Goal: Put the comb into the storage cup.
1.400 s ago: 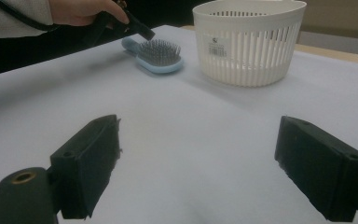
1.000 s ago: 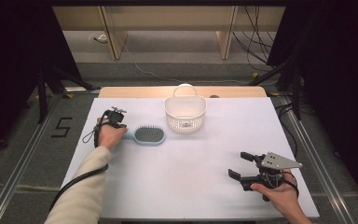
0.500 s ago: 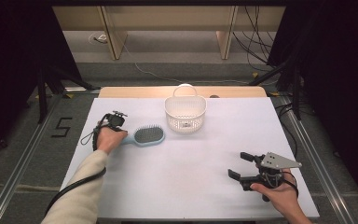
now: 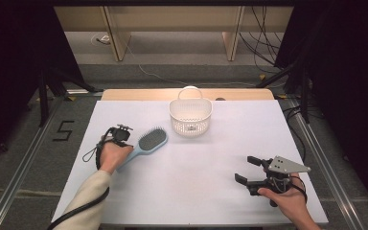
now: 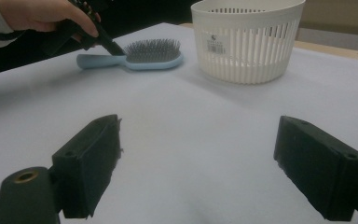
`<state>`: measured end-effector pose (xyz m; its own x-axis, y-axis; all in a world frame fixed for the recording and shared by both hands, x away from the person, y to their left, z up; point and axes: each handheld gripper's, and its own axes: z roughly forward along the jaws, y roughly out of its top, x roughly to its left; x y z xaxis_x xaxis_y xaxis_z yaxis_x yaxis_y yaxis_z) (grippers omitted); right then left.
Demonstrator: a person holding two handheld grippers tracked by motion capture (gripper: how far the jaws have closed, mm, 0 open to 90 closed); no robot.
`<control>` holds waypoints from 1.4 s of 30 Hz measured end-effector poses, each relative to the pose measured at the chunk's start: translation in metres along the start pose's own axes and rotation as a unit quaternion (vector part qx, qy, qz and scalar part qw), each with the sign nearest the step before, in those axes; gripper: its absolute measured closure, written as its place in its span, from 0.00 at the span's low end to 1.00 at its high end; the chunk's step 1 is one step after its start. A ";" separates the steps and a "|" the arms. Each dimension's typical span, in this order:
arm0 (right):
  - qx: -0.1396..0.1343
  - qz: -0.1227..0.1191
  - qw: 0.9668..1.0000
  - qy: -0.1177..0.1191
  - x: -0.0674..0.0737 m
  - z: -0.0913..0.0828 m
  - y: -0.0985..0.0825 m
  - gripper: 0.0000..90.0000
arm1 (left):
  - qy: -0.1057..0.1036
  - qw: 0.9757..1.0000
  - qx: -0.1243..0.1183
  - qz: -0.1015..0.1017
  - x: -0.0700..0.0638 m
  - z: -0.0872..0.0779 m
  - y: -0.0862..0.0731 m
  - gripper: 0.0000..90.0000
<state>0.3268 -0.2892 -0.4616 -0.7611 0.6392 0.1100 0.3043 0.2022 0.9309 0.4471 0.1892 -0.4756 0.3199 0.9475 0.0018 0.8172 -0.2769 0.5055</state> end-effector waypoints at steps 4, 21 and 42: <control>-0.001 -0.001 1.000 -0.001 0.000 0.000 0.000 0.17 | -0.006 1.000 0.002 0.005 -0.008 -0.004 -0.006 1.00; -0.002 -0.002 1.000 0.003 0.000 -0.001 0.000 0.17 | -0.011 1.000 0.007 0.004 -0.018 -0.011 -0.017 1.00; -0.001 -0.005 1.000 0.004 -0.001 -0.001 0.000 0.17 | -0.007 1.000 -0.017 0.022 -0.020 -0.010 -0.019 0.99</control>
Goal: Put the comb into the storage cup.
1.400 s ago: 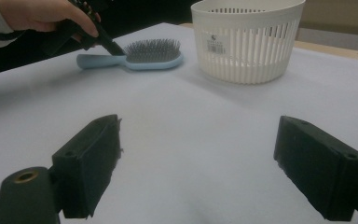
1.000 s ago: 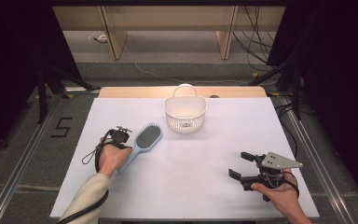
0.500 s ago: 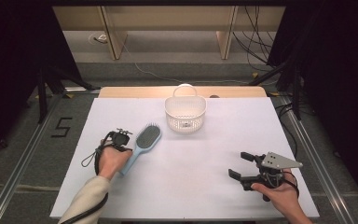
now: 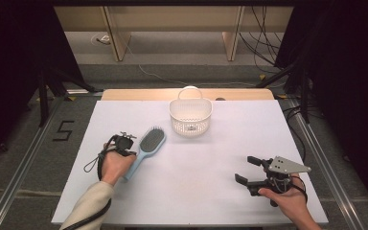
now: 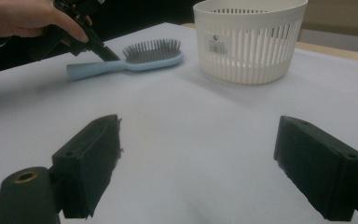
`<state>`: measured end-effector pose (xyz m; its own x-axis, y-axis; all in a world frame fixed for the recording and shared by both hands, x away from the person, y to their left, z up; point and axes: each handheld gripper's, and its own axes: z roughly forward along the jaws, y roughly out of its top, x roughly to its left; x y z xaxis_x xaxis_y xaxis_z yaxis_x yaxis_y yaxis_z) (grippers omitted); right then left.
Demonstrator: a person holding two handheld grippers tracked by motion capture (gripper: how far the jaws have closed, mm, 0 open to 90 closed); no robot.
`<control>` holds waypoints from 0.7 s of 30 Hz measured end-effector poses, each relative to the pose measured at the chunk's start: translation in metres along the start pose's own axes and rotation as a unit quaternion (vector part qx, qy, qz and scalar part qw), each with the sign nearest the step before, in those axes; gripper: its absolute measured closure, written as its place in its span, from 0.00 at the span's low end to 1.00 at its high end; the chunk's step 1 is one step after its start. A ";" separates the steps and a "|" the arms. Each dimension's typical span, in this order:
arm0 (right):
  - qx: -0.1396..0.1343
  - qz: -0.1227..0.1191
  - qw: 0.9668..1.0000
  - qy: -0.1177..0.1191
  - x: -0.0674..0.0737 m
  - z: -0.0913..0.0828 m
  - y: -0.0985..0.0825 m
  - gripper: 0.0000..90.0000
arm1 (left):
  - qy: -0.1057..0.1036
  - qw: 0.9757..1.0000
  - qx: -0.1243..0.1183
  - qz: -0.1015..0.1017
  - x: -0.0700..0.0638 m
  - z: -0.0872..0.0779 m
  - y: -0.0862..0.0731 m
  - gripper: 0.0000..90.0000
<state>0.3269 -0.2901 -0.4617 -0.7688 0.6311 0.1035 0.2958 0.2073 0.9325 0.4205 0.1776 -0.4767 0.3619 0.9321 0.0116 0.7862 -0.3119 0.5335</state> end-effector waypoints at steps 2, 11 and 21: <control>0.003 -0.002 1.000 0.000 0.000 0.000 0.000 0.17 | 0.002 1.000 -0.005 0.002 0.001 -0.001 0.000 0.98; 0.002 -0.004 1.000 0.000 -0.001 -0.001 0.000 0.17 | 0.008 0.999 -0.042 0.016 0.006 -0.006 -0.004 0.79; 0.006 -0.006 1.000 0.001 -0.001 -0.001 -0.001 0.17 | 0.009 0.992 -0.123 -0.005 0.012 -0.022 0.001 0.20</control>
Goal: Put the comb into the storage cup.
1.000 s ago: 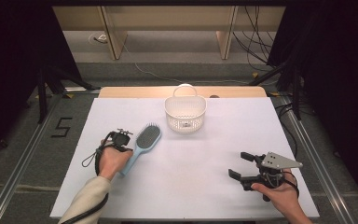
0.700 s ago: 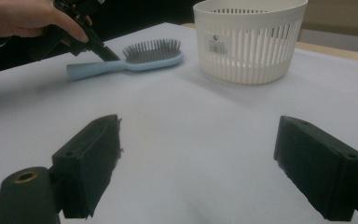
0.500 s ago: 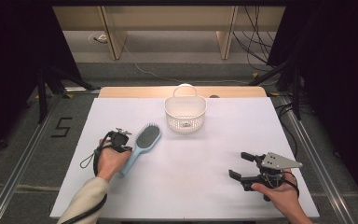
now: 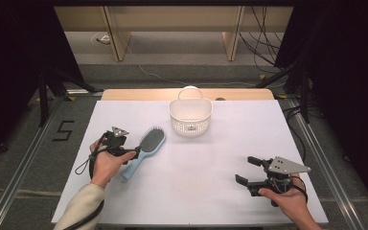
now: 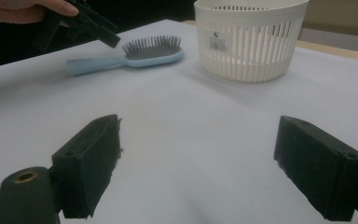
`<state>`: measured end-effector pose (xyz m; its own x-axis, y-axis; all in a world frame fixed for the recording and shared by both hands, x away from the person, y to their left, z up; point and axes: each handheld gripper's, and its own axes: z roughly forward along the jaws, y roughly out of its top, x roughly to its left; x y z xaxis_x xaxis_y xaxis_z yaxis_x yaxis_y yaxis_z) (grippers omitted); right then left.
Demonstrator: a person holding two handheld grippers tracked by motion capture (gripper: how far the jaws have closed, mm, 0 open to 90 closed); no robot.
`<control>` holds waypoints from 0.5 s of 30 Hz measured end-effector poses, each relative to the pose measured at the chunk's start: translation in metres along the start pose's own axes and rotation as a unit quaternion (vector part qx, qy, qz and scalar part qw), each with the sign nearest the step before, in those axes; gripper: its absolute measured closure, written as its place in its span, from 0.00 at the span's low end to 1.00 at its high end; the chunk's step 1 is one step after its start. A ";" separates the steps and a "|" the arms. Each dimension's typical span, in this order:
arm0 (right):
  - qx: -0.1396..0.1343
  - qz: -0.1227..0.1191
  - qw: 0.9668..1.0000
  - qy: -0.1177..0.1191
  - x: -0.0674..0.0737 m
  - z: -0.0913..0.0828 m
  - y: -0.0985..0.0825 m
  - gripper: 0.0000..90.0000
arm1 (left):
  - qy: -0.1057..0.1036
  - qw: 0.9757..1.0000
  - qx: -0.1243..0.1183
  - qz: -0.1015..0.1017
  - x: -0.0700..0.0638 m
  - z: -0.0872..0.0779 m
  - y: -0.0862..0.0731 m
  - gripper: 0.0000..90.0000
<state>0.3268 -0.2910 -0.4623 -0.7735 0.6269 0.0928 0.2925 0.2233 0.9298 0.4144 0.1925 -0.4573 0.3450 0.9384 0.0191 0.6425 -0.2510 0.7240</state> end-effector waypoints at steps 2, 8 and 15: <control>0.001 0.000 1.000 0.001 0.000 0.000 0.000 0.17 | 0.001 1.000 -0.014 0.007 0.000 -0.002 0.001 0.13; 0.000 0.001 1.000 0.000 0.000 0.000 0.000 0.17 | -0.012 0.998 -0.046 0.027 -0.004 -0.011 0.004 0.00; -0.002 0.001 1.000 0.000 0.000 -0.001 0.000 0.17 | -0.020 0.997 -0.054 0.048 -0.009 -0.016 0.004 0.00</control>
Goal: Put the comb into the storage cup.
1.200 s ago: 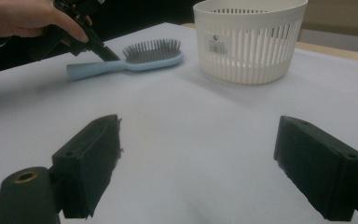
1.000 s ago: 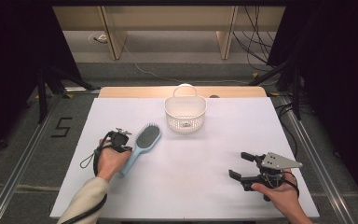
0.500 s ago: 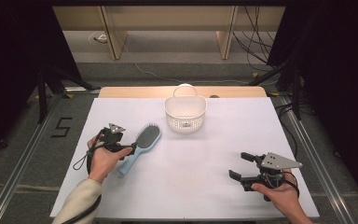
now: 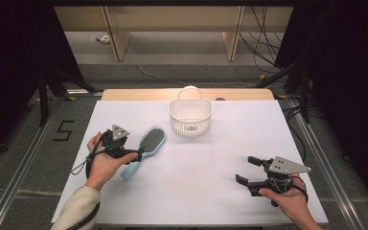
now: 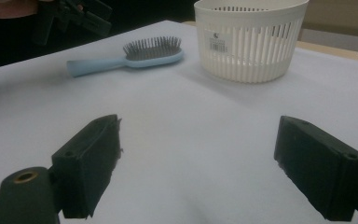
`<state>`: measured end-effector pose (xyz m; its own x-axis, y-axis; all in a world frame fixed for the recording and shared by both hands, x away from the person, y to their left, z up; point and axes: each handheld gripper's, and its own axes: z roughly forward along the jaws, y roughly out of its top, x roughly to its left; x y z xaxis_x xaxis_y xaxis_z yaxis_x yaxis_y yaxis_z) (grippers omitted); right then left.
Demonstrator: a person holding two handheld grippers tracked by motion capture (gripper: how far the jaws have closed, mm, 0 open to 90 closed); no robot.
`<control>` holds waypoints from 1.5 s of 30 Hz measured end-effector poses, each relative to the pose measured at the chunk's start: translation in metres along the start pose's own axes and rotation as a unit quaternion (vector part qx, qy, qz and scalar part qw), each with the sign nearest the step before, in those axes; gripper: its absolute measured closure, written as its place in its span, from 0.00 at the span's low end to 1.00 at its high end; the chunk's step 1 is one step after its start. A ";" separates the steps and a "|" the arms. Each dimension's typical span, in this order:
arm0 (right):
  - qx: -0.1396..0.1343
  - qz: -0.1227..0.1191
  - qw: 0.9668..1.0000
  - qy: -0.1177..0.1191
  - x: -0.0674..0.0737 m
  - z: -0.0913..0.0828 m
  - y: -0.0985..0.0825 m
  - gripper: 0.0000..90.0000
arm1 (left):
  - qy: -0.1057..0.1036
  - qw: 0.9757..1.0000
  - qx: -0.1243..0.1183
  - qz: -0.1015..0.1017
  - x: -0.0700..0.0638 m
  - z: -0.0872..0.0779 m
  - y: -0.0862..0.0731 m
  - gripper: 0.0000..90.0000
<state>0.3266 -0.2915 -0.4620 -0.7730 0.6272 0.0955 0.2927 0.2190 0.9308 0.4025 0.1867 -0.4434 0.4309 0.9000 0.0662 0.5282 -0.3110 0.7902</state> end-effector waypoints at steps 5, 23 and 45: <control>-0.001 0.000 1.000 -0.001 0.000 0.000 0.000 0.17 | 0.001 1.000 -0.004 0.010 -0.002 -0.005 0.000 0.00; 0.002 0.001 1.000 -0.001 0.000 0.001 0.000 0.17 | -0.031 0.998 0.037 0.047 -0.015 -0.010 0.005 0.00; 0.005 0.004 1.000 -0.005 -0.001 0.002 -0.002 0.17 | -0.036 0.985 0.151 0.068 -0.021 0.006 0.012 0.16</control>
<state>0.3277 -0.2908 -0.4643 -0.7650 0.6362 0.1002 0.3055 0.2216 0.9260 0.4044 0.1620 -0.4386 0.5588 0.8224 0.1069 0.6506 -0.5146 0.5585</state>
